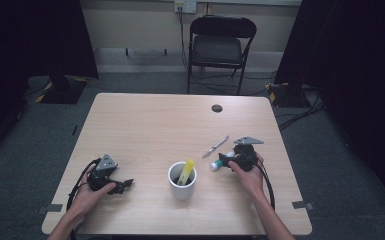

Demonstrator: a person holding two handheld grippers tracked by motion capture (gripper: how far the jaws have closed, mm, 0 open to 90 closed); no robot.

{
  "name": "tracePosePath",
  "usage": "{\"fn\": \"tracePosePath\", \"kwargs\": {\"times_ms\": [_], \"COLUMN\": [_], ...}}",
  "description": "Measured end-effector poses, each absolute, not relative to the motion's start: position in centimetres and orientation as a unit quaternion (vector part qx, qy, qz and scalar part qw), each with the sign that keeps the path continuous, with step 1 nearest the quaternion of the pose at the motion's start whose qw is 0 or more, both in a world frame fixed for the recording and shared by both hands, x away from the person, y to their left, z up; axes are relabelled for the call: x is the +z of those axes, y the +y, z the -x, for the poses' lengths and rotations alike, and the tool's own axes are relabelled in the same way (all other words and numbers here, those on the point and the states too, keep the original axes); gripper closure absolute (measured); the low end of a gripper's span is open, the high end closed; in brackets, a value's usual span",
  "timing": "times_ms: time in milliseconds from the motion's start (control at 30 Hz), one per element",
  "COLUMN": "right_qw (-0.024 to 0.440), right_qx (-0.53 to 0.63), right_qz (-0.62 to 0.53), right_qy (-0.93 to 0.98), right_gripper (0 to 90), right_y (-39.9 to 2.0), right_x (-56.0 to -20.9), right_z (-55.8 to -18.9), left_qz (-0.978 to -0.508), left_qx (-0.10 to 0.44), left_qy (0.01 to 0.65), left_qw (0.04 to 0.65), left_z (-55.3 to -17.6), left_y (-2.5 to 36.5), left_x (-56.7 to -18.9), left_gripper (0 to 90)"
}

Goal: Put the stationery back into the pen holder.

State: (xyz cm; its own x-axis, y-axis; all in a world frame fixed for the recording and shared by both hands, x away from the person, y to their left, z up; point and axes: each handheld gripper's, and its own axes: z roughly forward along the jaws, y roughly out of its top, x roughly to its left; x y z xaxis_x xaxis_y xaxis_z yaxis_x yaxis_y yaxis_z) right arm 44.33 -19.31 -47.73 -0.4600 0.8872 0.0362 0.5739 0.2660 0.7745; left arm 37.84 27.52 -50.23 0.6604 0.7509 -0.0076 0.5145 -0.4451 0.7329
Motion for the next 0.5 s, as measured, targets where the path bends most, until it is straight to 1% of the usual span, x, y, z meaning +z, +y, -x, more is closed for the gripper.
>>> {"fn": "tracePosePath", "kwargs": {"times_ms": [67, 167, 267, 367, 467, 500], "right_qw": [0.213, 0.206, 0.212, 0.208, 0.212, 0.207], "right_qx": [0.369, 0.369, 0.369, 0.367, 0.376, 0.380], "right_qz": [-0.470, -0.469, -0.468, -0.465, -0.464, -0.464], "right_qy": [0.773, 0.776, 0.775, 0.778, 0.774, 0.773], "right_gripper": [22.1, 21.8, 22.4, 22.4, 22.5, 22.6], "right_y": [-19.0, -18.8, -18.9, -19.2, -19.7, -19.9], "right_x": [-48.0, -48.2, -48.4, -48.7, -47.9, -47.4], "right_z": [-44.3, -44.2, -43.9, -43.5, -43.1, -42.8], "left_qz": [-0.835, -0.835, -0.834, -0.835, -0.834, -0.835], "left_qx": [0.161, 0.162, 0.161, 0.161, 0.162, 0.162], "left_qy": [0.379, 0.379, 0.379, 0.379, 0.379, 0.379], "left_qw": [0.366, 0.366, 0.366, 0.366, 0.366, 0.365], "left_z": [-37.8, -37.8, -37.8, -37.8, -37.8, -37.8], "left_y": [27.5, 27.5, 27.5, 27.5, 27.5, 27.5], "left_x": [-50.2, -50.2, -50.2, -50.2, -50.2, -50.2], "left_gripper": [9.9, 9.9, 9.9, 9.9, 9.9, 9.9]}}
